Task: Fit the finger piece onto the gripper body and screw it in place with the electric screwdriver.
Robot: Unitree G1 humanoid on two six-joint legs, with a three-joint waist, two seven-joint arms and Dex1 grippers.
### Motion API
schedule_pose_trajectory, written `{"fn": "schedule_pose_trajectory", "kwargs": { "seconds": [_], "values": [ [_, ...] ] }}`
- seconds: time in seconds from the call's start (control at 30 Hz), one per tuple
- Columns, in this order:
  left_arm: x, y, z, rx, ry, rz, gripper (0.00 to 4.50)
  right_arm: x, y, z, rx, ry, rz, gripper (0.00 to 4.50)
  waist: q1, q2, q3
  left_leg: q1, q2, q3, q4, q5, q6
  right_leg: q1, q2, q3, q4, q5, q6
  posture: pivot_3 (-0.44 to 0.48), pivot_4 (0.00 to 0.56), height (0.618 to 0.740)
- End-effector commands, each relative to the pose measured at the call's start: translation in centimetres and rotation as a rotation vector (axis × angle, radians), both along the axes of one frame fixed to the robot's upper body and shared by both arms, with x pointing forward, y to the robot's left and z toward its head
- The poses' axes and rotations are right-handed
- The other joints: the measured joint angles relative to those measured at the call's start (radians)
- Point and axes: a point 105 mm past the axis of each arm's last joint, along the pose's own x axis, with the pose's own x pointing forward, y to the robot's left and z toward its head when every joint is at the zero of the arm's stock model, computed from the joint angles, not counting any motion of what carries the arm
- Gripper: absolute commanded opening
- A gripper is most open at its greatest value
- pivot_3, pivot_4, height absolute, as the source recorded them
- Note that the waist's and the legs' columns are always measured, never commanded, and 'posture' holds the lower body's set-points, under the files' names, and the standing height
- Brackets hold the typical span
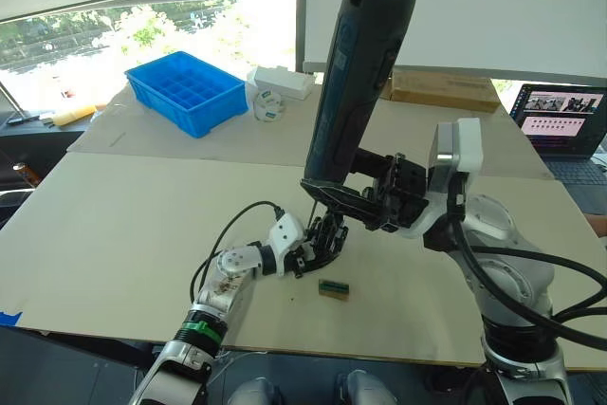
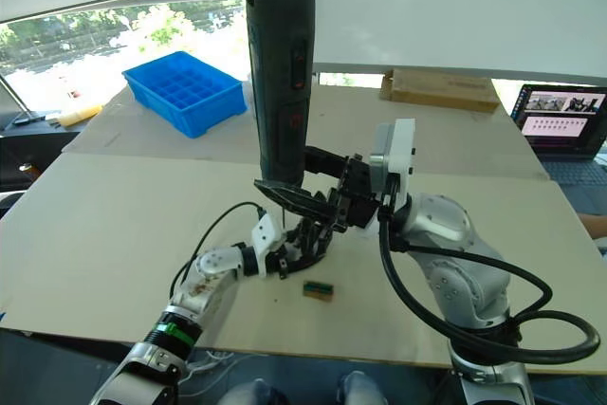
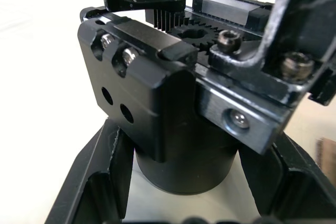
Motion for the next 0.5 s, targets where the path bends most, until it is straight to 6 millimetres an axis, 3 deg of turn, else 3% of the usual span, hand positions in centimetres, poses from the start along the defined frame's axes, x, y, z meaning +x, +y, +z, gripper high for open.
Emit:
{"fn": "schedule_pose_trajectory", "kwargs": {
  "seconds": [0.03,0.07,0.2,0.23,0.37,0.5],
  "values": [
    [0.8,0.7,-1.1,0.019,0.035,0.056,2.45,-2.0,-0.9,1.8,0.007,-0.045,0.035,1.91,0.001,0.000,0.000,-0.001,0.000,0.000,0.000,0.000,0.000,0.000,0.000,0.000,0.000,0.000,0.000,0.000,0.150,0.740],
    [0.9,0.7,-1.0,0.017,0.029,0.062,2.45,-2.3,-1.1,1.7,-0.010,-0.033,0.045,1.91,0.001,0.000,0.000,-0.001,0.000,-0.001,0.001,0.000,0.001,0.000,-0.001,-0.001,0.000,0.000,0.000,0.000,0.150,0.740],
    [1.4,1.1,-0.8,0.000,0.027,0.077,4.27,-3.4,-2.0,1.7,-0.076,0.005,0.055,1.91,-0.001,-0.001,0.000,-0.002,0.000,-0.002,0.001,0.000,0.002,0.000,-0.001,-0.002,-0.001,0.001,0.001,0.000,0.150,0.740],
    [1.4,1.3,-0.8,-0.001,0.027,0.078,4.47,-3.6,-2.2,1.8,-0.084,0.014,0.051,1.91,-0.001,-0.001,0.000,-0.002,0.000,-0.002,0.001,-0.001,0.002,-0.001,-0.001,-0.002,-0.001,0.001,0.001,0.000,0.150,0.740],
    [0.7,2.1,-0.5,-0.011,0.030,0.048,4.47,-3.9,-3.9,2.1,-0.117,0.063,0.003,1.91,-0.003,-0.002,0.001,-0.002,0.000,-0.002,0.000,-0.003,0.006,-0.001,-0.001,-0.002,-0.001,0.001,0.000,0.000,0.150,0.740],
    [-0.2,5.1,0.4,-0.024,0.021,0.037,4.47,-3.4,-7.8,2.0,-0.198,0.192,-0.109,1.91,-0.007,-0.002,0.002,-0.003,0.000,-0.002,-0.001,-0.002,0.005,-0.001,-0.001,-0.002,-0.002,0.000,0.000,0.000,0.150,0.740]
  ]
}}
